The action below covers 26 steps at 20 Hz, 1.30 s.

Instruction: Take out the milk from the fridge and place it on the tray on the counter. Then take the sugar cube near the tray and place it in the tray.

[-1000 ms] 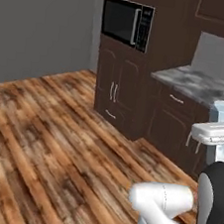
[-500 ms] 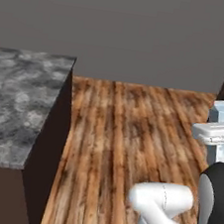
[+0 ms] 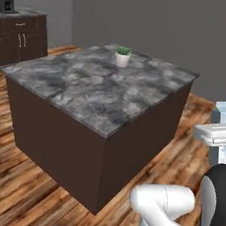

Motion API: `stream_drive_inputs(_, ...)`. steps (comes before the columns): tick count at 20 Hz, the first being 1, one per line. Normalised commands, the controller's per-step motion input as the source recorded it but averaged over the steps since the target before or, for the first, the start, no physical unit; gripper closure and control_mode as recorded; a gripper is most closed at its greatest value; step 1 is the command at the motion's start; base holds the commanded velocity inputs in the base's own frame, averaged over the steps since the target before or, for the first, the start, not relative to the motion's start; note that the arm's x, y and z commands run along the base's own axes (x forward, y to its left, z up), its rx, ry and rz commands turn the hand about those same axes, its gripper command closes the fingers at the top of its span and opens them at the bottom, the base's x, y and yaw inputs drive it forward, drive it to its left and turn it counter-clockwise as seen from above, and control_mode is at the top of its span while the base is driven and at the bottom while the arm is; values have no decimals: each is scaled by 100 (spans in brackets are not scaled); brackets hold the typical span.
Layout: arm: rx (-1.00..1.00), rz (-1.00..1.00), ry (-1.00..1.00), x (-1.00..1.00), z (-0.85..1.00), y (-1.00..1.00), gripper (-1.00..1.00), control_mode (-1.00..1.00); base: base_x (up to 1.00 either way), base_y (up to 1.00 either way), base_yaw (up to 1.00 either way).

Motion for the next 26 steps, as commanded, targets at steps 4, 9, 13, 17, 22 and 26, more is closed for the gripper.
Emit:
stream_drive_inputs(4,0,0,0,0,0,0,100,100,0,29,95)
stream_drive_inputs(9,0,0,0,0,0,0,100,100,10,78,72)
stream_drive_inputs(13,0,0,0,0,0,0,100,100,45,100,41)
stream_drive_inputs(17,0,0,0,0,0,0,100,100,79,100,16)
stream_drive_inputs(22,0,0,0,0,0,0,100,100,100,43,7)
stream_drive_inputs(26,0,0,0,0,0,0,100,100,100,13,5)
